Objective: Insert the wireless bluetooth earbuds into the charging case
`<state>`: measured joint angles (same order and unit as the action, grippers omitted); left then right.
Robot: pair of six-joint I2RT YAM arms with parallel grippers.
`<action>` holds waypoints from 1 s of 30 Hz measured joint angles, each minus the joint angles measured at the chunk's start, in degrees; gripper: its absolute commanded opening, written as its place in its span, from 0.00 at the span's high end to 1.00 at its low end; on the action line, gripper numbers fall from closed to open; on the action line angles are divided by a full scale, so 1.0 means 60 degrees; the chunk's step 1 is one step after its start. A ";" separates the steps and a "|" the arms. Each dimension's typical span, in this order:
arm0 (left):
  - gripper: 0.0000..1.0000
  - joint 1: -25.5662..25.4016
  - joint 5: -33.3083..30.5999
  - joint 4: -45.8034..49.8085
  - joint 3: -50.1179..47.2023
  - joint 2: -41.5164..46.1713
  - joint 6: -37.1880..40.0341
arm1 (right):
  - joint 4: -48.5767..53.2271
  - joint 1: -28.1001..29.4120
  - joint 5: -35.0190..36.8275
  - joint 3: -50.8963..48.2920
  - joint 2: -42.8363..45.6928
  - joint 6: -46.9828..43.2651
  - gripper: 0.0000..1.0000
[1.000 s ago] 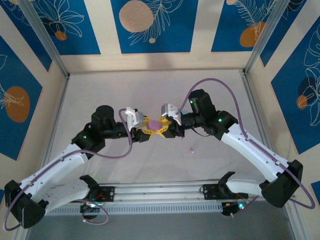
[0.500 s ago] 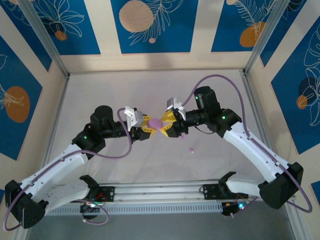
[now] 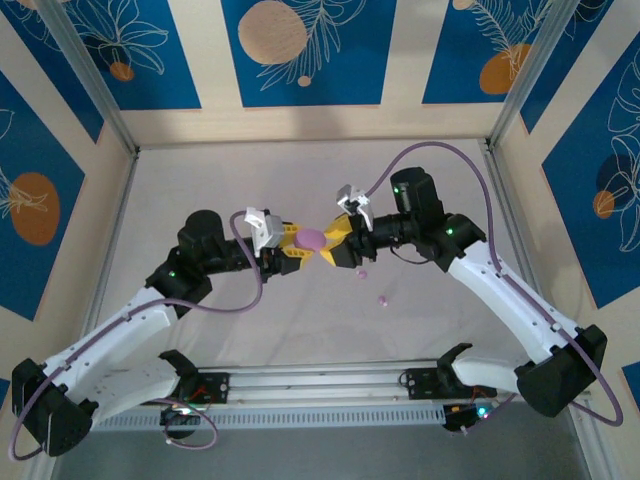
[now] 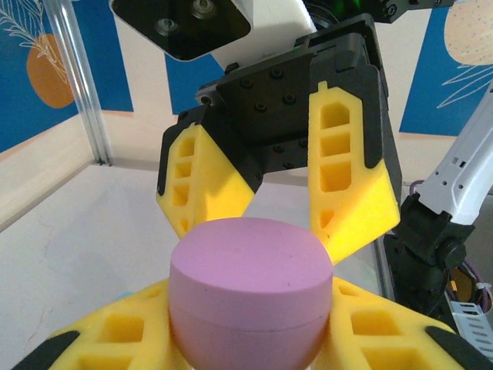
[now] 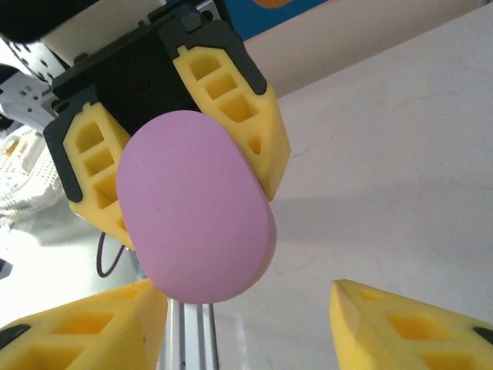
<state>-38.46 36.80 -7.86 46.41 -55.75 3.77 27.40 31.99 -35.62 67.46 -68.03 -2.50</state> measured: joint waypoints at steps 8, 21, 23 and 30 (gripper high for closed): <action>0.71 0.0036 -0.0200 -0.0087 -0.0215 -0.0047 -0.0153 | -0.0477 -0.0299 -0.0018 0.0044 -0.0007 0.0903 0.42; 0.70 -0.0058 -0.0412 -0.1537 -0.0841 -0.0186 -0.0827 | -0.0863 -0.0339 0.0659 0.0645 -0.0495 0.1810 0.38; 0.70 -0.0058 -0.0681 -0.1851 -0.1045 -0.0186 -0.0914 | -0.0871 -0.0339 0.0601 0.0685 -0.0466 0.1916 0.37; 0.71 -0.0058 -0.1373 -0.3260 -0.1636 -0.0444 -0.1534 | -0.0637 -0.0936 0.0841 0.0718 0.0131 0.2736 0.38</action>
<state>-38.81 28.56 -27.42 36.60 -58.41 -5.43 23.57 26.37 -30.57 71.77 -67.24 13.91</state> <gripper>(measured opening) 0.359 0.632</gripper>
